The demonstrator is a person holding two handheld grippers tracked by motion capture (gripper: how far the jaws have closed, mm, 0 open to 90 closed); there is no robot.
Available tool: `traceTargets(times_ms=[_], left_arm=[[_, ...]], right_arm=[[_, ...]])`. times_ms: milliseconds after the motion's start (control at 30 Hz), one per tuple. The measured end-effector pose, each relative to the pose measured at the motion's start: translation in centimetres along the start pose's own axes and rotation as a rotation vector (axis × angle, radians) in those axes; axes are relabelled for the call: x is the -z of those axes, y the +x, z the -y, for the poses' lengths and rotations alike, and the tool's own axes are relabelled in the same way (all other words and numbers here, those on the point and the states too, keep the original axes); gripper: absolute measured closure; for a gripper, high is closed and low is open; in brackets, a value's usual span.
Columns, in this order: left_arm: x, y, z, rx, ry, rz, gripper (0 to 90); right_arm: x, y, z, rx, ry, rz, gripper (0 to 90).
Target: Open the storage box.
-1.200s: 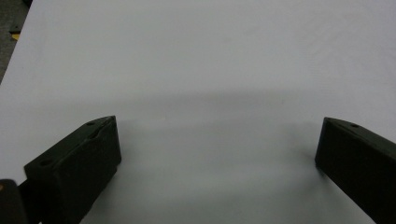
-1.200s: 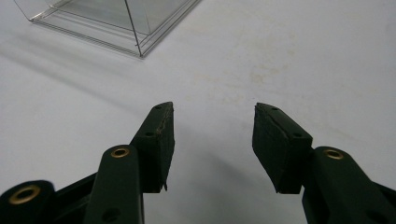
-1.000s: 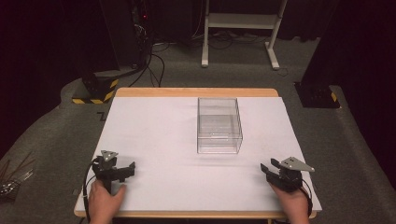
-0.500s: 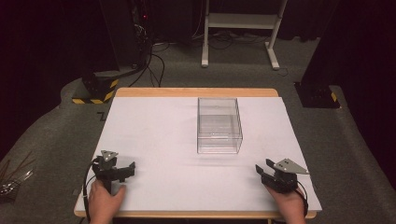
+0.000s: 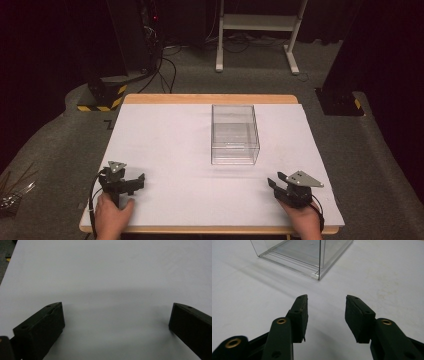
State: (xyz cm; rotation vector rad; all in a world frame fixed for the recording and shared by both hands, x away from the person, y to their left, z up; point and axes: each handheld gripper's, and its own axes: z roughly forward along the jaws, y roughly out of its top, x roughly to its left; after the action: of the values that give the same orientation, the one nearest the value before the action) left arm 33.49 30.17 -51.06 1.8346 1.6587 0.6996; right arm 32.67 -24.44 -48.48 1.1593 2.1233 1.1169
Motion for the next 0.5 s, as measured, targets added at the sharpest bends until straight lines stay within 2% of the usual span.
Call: traceTargets(times_ms=[233, 500], left_arm=[[0.00, 0.00, 0.00, 0.000, 0.000, 0.000, 0.4], [0.00, 0.00, 0.00, 0.000, 0.000, 0.000, 0.4]], right_arm=[[-0.25, 0.58, -0.24, 0.002, 0.003, 0.006, 61.4], [-0.42, 1.05, -0.38, -0.003, 0.005, 0.013, 63.5]])
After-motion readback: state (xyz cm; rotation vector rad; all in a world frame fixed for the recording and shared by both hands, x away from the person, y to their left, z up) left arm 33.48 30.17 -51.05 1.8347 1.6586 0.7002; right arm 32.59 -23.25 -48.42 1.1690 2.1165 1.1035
